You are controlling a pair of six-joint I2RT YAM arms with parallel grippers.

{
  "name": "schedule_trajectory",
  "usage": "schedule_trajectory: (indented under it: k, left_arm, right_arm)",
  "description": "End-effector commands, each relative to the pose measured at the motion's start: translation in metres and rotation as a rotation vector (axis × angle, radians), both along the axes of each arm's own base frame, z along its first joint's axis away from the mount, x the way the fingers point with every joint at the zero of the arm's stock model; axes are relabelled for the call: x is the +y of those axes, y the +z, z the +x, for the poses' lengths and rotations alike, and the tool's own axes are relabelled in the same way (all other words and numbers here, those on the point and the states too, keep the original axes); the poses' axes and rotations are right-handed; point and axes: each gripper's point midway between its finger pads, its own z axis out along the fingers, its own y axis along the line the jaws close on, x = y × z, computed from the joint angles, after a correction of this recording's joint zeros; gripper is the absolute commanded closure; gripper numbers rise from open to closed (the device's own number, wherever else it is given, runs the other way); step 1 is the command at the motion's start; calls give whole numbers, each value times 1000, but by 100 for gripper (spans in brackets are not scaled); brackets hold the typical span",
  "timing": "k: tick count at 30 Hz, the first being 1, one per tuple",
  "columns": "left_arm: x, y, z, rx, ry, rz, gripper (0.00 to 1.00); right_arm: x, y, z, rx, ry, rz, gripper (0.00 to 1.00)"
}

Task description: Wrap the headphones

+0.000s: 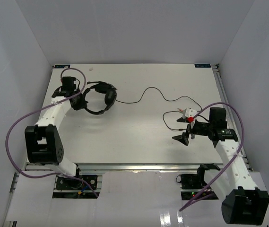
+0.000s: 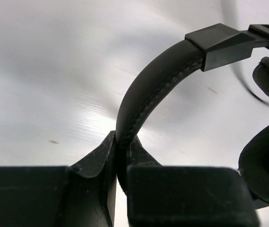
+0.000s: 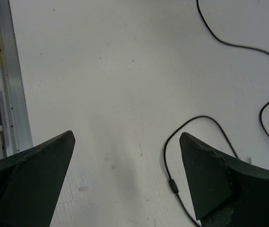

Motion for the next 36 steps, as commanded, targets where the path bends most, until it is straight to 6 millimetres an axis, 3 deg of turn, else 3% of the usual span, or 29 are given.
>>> schedule_trajectory:
  k: [1,5,8,11,13,21,27,31,36]
  left_arm:
    - [-68,89,-19,-216,-183,-63,100]
    - [-117,137,-52,-304,-285,-216,100]
    - [-151,169,-80,-342,-361,-337,100]
    - [-179,192,-104,-347,-438,-395,100]
    - [-189,211,-118,-366,-469,-425,100]
    - [-203,253,-160,-383,-526,-513,100]
    - [-205,264,-176,-378,-551,-556,100]
    - [-204,275,-186,-397,-565,-585,100]
    - [-206,296,-192,-426,-582,-625,100]
  right_arm:
    - [22,39,23,-199,23,-84,2]
    - [56,64,50,-148,-49,-8,10]
    - [81,82,45,-41,30,134,10]
    - [100,98,29,-121,224,230,10]
    - [108,95,37,-131,249,254,10]
    - [150,112,85,-162,178,293,10]
    - [178,111,81,-206,239,366,10]
    - [196,98,87,-185,296,339,10]
    - [216,76,69,-138,422,327,8]
